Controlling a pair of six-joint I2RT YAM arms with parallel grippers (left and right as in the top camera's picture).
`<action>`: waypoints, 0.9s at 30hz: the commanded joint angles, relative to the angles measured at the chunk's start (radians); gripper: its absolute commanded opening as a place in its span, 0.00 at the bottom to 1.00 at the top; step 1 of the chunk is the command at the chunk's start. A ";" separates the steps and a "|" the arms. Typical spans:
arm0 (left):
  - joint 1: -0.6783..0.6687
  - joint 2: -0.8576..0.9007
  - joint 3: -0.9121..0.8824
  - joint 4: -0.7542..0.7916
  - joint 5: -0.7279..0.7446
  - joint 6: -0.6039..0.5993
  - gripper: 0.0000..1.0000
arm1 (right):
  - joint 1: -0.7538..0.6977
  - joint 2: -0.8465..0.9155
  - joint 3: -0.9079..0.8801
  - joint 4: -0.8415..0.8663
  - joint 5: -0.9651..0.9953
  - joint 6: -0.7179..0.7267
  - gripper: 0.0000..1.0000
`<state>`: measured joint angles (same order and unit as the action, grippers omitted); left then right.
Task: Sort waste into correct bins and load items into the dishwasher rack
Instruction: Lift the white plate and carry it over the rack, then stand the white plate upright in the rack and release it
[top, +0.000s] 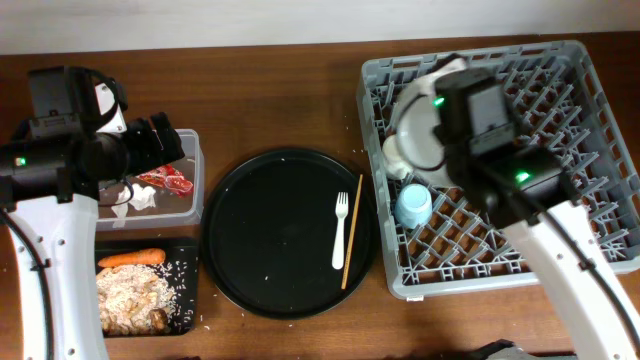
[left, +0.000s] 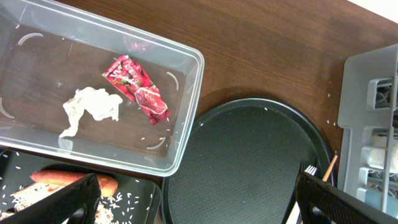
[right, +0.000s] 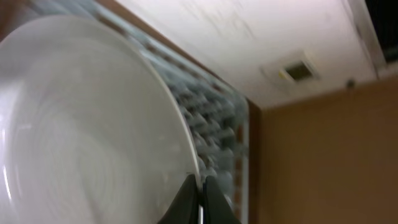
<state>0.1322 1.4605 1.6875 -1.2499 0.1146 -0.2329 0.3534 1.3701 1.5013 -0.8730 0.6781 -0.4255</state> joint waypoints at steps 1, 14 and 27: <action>0.003 -0.013 0.015 -0.001 -0.011 -0.013 0.99 | -0.149 0.033 0.012 -0.003 0.045 -0.093 0.04; 0.003 -0.013 0.015 -0.001 -0.011 -0.013 0.99 | -0.367 0.323 0.012 0.068 0.058 -0.189 0.04; 0.003 -0.013 0.015 -0.001 -0.011 -0.013 0.99 | -0.288 0.330 0.012 0.123 0.168 -0.232 0.04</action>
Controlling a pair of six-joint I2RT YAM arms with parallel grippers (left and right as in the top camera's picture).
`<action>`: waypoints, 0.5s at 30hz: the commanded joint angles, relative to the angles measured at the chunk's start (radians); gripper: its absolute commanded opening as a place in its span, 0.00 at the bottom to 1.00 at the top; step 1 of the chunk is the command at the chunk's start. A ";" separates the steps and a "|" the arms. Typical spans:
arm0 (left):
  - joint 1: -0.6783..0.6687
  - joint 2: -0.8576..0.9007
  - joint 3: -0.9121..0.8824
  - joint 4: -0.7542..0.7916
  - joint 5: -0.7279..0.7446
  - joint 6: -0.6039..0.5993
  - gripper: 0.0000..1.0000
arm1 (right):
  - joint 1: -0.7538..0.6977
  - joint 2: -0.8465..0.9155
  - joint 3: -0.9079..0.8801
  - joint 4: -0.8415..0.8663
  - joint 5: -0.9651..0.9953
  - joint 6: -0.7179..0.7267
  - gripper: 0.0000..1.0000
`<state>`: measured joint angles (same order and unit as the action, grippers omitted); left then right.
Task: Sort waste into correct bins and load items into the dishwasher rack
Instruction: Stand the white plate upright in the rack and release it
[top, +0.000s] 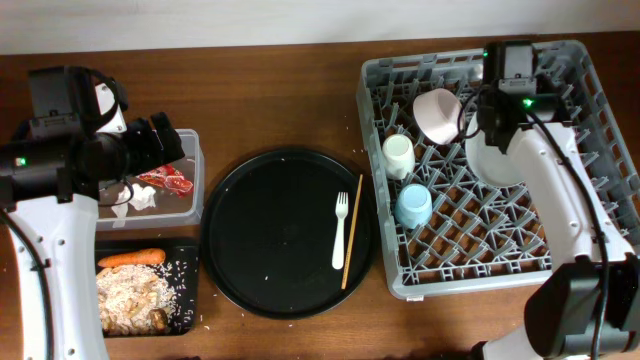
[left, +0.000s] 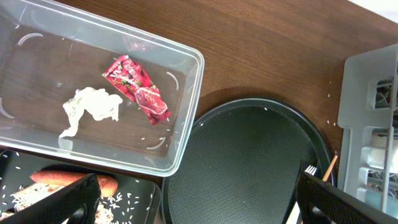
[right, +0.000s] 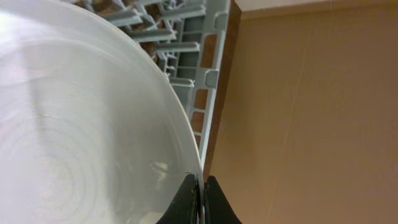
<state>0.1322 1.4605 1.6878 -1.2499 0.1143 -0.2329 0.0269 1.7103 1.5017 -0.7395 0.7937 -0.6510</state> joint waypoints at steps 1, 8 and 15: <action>0.003 -0.013 0.014 -0.001 -0.010 -0.013 0.99 | 0.050 -0.010 0.011 -0.020 0.053 -0.007 0.04; 0.003 -0.013 0.015 -0.001 -0.010 -0.013 0.99 | 0.085 -0.010 0.011 -0.116 0.053 0.042 0.10; 0.003 -0.013 0.015 -0.001 -0.010 -0.013 0.99 | 0.088 -0.019 0.012 -0.125 0.053 0.087 0.55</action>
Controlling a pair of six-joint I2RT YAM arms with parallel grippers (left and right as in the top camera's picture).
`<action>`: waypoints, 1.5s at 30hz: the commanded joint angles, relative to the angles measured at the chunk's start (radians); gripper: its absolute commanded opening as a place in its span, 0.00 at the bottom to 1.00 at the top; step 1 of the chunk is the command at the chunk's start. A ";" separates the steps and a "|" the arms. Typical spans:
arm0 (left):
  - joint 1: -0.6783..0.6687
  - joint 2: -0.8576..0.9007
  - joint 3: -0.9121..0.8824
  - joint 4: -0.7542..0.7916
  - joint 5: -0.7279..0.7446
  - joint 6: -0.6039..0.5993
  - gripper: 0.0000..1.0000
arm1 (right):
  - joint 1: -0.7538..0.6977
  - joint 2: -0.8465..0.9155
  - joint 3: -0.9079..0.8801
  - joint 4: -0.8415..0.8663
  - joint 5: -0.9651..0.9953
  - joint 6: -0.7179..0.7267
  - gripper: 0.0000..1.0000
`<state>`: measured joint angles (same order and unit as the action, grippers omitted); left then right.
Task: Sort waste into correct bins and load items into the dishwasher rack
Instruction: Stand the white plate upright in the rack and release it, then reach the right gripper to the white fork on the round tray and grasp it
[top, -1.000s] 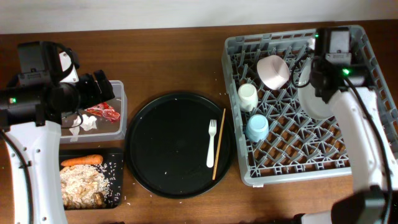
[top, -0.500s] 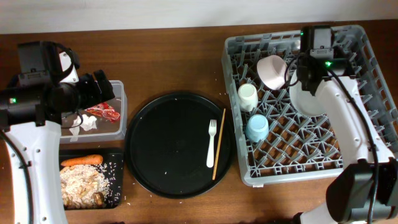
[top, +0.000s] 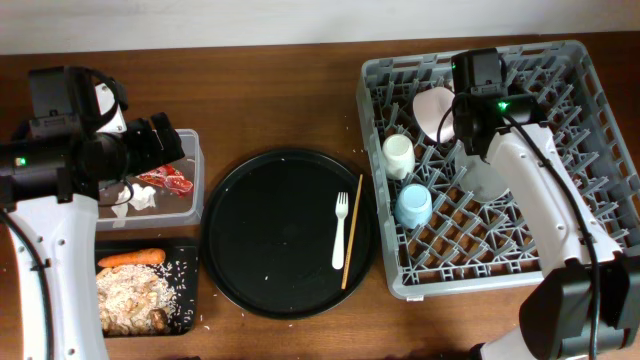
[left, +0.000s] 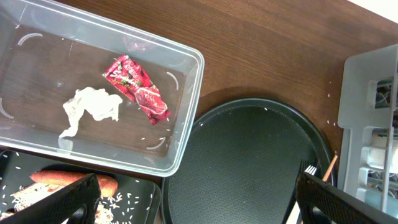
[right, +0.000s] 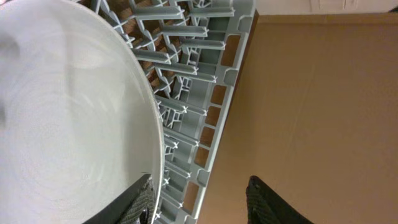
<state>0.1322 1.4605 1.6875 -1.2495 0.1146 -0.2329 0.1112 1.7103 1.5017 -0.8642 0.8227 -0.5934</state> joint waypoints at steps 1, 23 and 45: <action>0.003 -0.013 0.015 -0.002 -0.011 -0.013 0.99 | 0.007 -0.025 0.012 0.000 0.024 0.030 0.61; 0.003 -0.013 0.015 -0.002 -0.011 -0.013 0.99 | 0.462 -0.287 0.011 -0.262 -0.856 0.858 0.66; 0.003 -0.013 0.015 -0.002 -0.011 -0.013 0.99 | 0.647 0.210 0.008 -0.187 -0.786 1.268 0.27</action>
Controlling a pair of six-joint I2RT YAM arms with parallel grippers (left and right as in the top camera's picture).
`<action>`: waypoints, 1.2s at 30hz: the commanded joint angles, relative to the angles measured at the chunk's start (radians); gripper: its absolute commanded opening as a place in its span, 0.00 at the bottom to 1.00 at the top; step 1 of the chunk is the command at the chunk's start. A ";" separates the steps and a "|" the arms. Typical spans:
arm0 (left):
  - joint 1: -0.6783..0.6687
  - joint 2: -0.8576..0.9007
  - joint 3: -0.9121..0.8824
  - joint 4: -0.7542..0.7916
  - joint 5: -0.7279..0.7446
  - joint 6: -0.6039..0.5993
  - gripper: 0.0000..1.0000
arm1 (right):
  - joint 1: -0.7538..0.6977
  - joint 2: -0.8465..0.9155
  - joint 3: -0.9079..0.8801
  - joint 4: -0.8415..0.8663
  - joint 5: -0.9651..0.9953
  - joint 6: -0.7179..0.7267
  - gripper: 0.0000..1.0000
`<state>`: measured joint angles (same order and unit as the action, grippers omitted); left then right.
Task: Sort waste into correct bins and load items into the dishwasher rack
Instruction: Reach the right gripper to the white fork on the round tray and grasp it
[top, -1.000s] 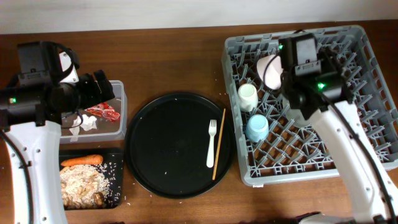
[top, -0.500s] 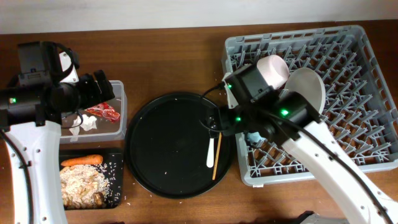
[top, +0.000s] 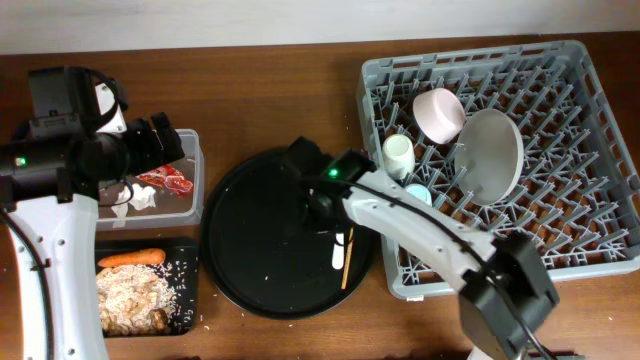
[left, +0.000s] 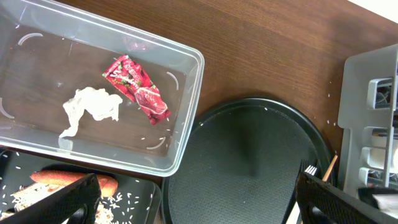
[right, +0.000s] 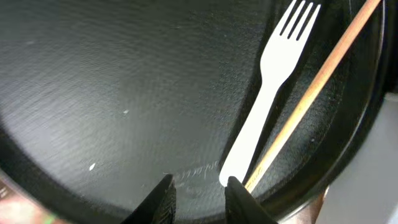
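A white fork and a wooden chopstick lie side by side on the right of the round black tray. My right gripper hangs open over that tray, just left of the fork. In the right wrist view the fork and chopstick lie ahead of the empty gripper. A white plate stands on edge in the grey rack, beside a pink bowl and a white cup. My left gripper stays open above the clear bin.
The clear bin holds a red wrapper and a crumpled tissue. A black food tray with a carrot and rice sits at the front left. A blue cup in the rack is partly hidden by my right arm.
My right gripper has left the rack, where it stood open beside the plate, and is now open over the black tray by the fork. The left arm has not moved.
My right gripper was shut on the white plate above the rack's left part, then still on it over the rack's middle. Then the jaws were open and the plate stood in the rack. Now that gripper is over the tray; the left stayed put.
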<state>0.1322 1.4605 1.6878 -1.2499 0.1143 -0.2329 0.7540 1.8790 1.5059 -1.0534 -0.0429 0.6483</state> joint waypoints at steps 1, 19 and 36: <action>0.003 -0.013 0.015 -0.001 -0.010 -0.013 0.99 | 0.004 0.055 0.003 0.002 0.100 0.027 0.27; 0.003 -0.013 0.014 -0.001 -0.010 -0.013 0.99 | 0.003 0.108 -0.043 0.054 0.187 0.053 0.34; 0.003 -0.013 0.015 -0.001 -0.010 -0.013 0.99 | -0.023 0.108 -0.044 0.060 0.153 0.093 0.30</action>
<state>0.1322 1.4605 1.6878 -1.2499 0.1143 -0.2329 0.7437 1.9694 1.4734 -0.9909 0.1116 0.7303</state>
